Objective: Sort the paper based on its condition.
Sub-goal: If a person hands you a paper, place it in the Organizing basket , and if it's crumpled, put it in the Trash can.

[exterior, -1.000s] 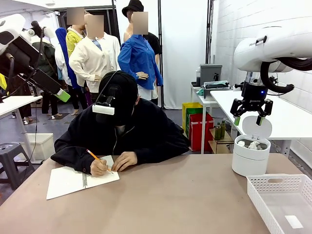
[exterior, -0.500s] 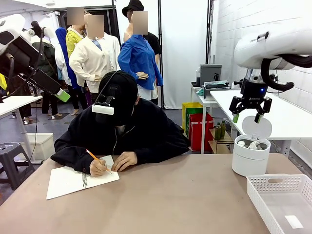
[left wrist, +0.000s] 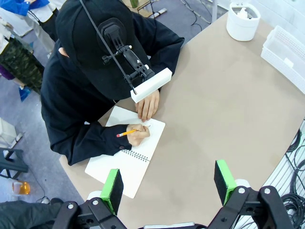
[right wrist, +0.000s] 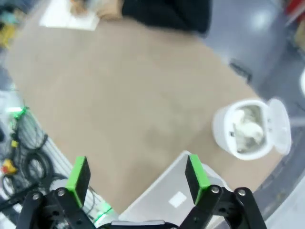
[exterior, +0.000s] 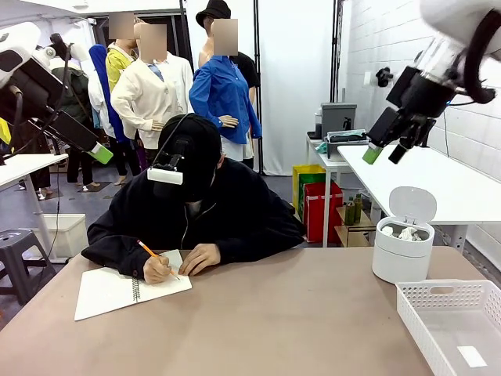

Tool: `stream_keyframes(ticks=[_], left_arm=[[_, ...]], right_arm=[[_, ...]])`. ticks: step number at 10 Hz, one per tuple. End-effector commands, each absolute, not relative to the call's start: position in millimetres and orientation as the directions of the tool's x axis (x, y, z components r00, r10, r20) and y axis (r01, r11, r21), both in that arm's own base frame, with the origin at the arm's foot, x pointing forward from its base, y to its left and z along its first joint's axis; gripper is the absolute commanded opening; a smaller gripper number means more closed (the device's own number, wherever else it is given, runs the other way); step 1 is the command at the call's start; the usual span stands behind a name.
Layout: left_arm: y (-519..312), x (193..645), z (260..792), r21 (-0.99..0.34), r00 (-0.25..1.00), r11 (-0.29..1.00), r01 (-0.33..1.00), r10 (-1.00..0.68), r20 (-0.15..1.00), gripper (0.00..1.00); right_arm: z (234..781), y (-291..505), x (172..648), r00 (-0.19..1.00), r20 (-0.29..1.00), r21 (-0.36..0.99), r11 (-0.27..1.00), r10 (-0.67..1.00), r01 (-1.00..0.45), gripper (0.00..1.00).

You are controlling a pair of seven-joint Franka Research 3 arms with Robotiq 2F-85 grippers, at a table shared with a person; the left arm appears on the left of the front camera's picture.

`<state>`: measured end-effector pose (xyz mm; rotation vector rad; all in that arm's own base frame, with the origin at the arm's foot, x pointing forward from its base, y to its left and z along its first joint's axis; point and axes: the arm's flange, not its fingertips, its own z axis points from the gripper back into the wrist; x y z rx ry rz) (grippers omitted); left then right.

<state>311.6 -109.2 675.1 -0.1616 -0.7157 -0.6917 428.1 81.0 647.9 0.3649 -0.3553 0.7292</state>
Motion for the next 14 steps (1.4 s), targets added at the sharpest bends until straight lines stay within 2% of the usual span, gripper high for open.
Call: stream_keyframes(ticks=[1,3,5,8,11,12,14], left_arm=[[-108,312,676,0.089,0.546,0.769,0.633,-0.524,0.654,1.00],[-108,312,676,0.089,0.546,0.769,0.633,-0.524,0.654,1.00],[-108,312,676,0.089,0.546,0.769,0.633,-0.524,0.654,1.00],[-108,312,676,0.089,0.546,0.769,0.633,-0.524,0.654,1.00],[-108,312,676,0.089,0.546,0.769,0.633,-0.524,0.654,1.00],[-108,312,676,0.089,0.546,0.769,0.633,-0.524,0.654,1.00],[-108,312,676,0.089,0.546,0.769,0.633,-0.524,0.654,1.00]], right_arm=[[641,79,408,0.540,0.511,0.188,0.526,0.668,-0.829,1.00],[652,92,379,0.409,0.620,0.132,0.425,0.669,-0.895,1.00],[656,97,366,0.359,0.693,0.083,0.425,0.626,-0.902,1.00],[658,110,370,0.347,0.757,0.061,0.468,0.554,-0.882,1.00],[649,111,378,0.389,0.693,0.091,0.462,0.606,-0.882,1.00],[667,108,373,0.378,0.729,0.077,0.481,0.571,-0.874,1.00],[667,108,373,0.378,0.729,0.077,0.481,0.571,-0.874,1.00]])
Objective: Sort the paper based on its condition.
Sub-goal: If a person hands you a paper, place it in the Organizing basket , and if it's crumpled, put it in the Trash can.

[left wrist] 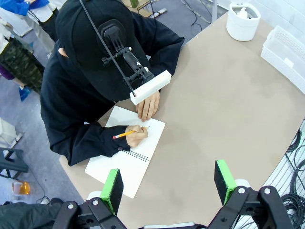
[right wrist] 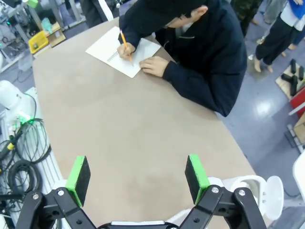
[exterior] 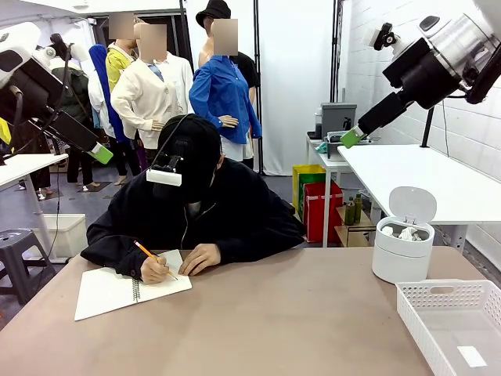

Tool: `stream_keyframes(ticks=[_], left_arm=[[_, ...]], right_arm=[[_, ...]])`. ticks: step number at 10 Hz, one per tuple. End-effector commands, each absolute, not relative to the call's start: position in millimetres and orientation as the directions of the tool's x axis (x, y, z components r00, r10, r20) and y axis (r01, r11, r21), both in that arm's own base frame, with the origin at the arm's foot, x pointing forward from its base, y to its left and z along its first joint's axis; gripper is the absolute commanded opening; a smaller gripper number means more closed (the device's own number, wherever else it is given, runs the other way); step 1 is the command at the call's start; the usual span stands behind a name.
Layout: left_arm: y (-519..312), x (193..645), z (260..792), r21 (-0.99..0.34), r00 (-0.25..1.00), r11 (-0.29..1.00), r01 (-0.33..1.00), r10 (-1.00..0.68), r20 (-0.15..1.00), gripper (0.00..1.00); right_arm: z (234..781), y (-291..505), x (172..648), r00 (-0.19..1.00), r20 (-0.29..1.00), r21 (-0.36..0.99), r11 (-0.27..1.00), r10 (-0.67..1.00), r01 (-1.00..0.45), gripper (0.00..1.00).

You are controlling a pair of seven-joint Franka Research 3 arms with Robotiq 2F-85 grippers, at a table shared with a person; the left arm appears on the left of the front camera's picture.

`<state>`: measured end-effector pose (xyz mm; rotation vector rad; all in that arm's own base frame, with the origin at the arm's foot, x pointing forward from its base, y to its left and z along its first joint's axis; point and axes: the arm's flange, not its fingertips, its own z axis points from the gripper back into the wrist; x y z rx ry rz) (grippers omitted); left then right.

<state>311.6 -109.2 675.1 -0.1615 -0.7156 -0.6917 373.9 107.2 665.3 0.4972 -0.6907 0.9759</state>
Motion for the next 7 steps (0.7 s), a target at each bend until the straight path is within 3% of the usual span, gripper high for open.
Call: stream_keyframes(ticks=[1,7], left_arm=[[-107.6,311.6,675.7,0.089,0.546,0.769,0.633,-0.524,0.654,1.00],[-107.6,311.6,675.7,0.089,0.546,0.769,0.633,-0.524,0.654,1.00]], right_arm=[[666.6,107.6,373.3,0.378,0.729,0.077,0.481,0.571,-0.874,1.00],[666.6,107.6,373.3,0.378,0.729,0.077,0.481,0.571,-0.874,1.00]])
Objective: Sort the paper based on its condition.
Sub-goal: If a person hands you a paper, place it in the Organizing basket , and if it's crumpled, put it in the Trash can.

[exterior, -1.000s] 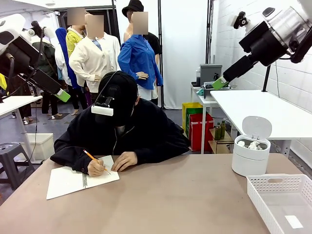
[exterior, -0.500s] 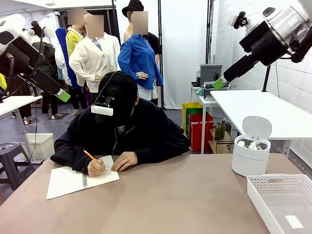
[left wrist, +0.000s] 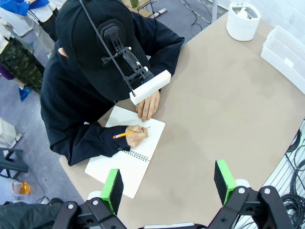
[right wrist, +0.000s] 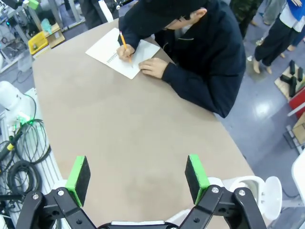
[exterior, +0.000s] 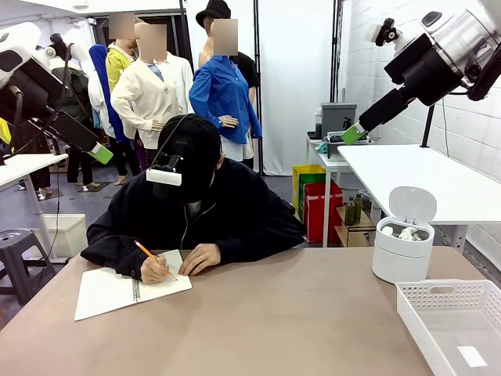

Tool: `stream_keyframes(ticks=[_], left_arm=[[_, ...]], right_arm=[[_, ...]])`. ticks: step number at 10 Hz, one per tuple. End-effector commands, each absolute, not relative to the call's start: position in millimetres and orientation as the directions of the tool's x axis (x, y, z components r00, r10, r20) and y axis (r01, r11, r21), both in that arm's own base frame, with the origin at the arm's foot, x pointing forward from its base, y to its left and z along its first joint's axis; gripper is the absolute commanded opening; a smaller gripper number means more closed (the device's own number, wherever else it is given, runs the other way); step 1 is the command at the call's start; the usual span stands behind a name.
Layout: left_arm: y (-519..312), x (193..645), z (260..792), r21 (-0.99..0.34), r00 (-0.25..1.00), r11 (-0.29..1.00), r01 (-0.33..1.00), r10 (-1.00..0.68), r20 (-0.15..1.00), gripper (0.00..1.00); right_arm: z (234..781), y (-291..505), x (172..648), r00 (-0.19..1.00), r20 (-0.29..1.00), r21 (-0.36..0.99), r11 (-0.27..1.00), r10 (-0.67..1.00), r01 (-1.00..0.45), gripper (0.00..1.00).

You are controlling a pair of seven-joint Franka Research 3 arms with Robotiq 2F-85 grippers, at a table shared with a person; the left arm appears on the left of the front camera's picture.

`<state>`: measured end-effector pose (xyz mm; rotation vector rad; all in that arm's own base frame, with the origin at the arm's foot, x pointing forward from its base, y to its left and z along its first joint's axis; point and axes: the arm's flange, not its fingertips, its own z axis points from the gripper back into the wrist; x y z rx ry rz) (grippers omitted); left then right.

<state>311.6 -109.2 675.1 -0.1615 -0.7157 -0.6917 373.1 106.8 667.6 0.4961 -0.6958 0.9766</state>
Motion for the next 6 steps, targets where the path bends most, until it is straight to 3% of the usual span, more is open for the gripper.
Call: stream_keyframes(ticks=[1,6], left_arm=[[-107.6,311.6,675.7,0.089,0.546,0.769,0.633,-0.524,0.654,1.00],[-107.6,311.6,675.7,0.089,0.546,0.769,0.633,-0.524,0.654,1.00]], right_arm=[[666.6,107.6,373.3,0.378,0.729,0.077,0.481,0.571,-0.874,1.00],[666.6,107.6,373.3,0.378,0.729,0.077,0.481,0.571,-0.874,1.00]])
